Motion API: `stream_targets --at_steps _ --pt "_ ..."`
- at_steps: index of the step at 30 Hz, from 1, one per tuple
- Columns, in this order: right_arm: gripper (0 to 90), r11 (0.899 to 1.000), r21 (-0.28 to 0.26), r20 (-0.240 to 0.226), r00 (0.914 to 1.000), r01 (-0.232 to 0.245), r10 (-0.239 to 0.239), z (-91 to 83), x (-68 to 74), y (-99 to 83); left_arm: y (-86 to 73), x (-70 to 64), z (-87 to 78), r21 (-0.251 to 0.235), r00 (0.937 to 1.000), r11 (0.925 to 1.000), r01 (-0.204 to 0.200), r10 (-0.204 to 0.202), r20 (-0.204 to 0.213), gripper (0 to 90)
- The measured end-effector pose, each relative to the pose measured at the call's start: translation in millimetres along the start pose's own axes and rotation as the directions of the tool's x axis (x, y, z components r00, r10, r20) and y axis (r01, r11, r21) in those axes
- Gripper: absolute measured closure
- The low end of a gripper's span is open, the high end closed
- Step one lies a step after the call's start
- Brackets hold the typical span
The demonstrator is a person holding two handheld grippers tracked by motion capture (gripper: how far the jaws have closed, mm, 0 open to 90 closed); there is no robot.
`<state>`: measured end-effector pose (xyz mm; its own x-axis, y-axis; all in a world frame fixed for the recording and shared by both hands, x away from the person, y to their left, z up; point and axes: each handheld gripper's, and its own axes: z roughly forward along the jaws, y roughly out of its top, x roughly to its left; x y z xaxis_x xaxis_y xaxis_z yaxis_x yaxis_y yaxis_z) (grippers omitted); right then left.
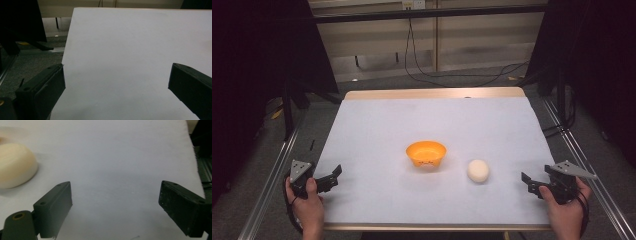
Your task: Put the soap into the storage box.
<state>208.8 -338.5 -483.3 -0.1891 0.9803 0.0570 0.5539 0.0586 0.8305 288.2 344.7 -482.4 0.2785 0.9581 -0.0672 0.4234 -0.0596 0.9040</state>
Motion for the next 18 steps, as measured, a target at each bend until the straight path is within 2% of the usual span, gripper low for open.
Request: stream_targets --at_steps 2,5,7,10,12,16,18 --pt "12.9 1.000 -0.008 -0.029 0.9996 -0.003 0.003 0.3 -0.5 1.0 0.1 0.2 0.0 0.002 1.0000 1.0000 0.000 0.000 0.002 0.8" --pt "17.7 0.999 -0.009 -0.055 0.9972 0.050 -0.051 2.4 1.8 5.1 0.0 0.2 -0.1 0.000 1.0000 1.0000 0.000 0.000 0.000 0.7" --pt "18.0 0.996 0.026 -0.042 0.9952 0.090 -0.089 3.7 5.9 9.5 -0.1 -0.4 0.0 -0.001 1.0000 1.0000 0.002 -0.002 0.001 0.7" --pt "17.5 0.993 0.079 -0.070 0.9941 0.089 -0.083 2.6 11.9 16.1 -0.2 -1.1 -0.2 -0.002 1.0000 1.0000 -0.005 0.005 -0.002 0.8" --pt "17.3 0.989 0.103 -0.081 0.9917 0.108 -0.100 0.4 14.7 18.5 -0.3 -1.1 -0.2 -0.004 1.0000 1.0000 -0.002 0.002 -0.004 0.8" --pt "17.2 0.983 0.141 -0.092 0.9903 0.117 -0.105 -2.0 14.0 23.2 -0.1 -0.5 -0.1 -0.001 1.0000 1.0000 0.002 -0.002 0.003 1.0" --pt "13.4 0.978 0.171 -0.111 0.9884 0.122 -0.104 -1.4 13.8 25.5 0.0 0.4 0.0 0.002 1.0000 1.0000 0.006 -0.006 0.004 1.1"
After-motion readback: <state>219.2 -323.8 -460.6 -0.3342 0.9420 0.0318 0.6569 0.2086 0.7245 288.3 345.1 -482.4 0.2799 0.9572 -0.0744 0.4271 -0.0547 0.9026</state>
